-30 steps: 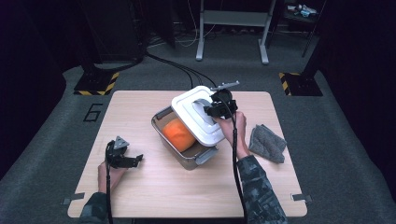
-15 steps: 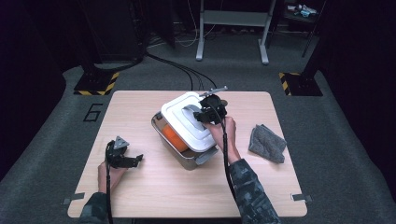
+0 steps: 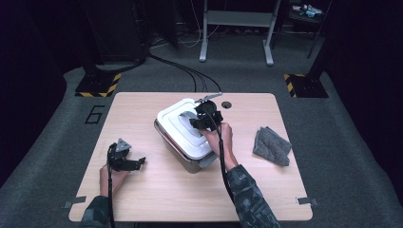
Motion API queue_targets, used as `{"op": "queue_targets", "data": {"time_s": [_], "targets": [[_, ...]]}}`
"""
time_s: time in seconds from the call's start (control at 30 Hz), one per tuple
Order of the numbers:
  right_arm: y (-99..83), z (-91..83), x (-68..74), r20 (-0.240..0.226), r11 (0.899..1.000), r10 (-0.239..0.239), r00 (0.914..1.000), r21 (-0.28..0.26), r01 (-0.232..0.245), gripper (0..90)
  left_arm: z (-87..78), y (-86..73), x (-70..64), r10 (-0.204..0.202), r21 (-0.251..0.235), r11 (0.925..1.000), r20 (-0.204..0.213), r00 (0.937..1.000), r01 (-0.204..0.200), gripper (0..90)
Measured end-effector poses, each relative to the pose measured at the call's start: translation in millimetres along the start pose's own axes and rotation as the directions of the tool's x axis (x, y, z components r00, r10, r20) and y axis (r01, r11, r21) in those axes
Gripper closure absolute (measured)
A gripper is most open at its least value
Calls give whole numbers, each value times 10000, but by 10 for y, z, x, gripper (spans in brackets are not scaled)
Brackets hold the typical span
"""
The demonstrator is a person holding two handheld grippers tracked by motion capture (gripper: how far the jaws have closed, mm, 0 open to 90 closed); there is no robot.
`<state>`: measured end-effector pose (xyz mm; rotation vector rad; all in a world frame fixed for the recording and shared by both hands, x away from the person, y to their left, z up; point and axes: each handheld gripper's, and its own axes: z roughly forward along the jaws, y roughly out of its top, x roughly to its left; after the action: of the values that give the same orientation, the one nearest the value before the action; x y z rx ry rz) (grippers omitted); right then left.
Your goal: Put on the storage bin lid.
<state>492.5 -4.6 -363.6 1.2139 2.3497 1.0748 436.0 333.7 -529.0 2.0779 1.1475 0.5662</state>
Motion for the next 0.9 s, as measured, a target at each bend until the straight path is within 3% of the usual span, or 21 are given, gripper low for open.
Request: {"op": "queue_targets", "data": {"time_s": [0.43,0.77,0.9], "targets": [[-54,34,100,-115,10000,74,9999,27,-74,663,2,-1,-1,-23,-25,10000,5,10000,23,110],[-87,80,166,-46,9996,-270,9996,51,271,655,1,0,0,1,-10,10000,9,10000,-1,110],[-92,79,167,-73,9999,-101,9999,33,101,557,1,0,-1,-15,-13,10000,-3,10000,15,111]]}}
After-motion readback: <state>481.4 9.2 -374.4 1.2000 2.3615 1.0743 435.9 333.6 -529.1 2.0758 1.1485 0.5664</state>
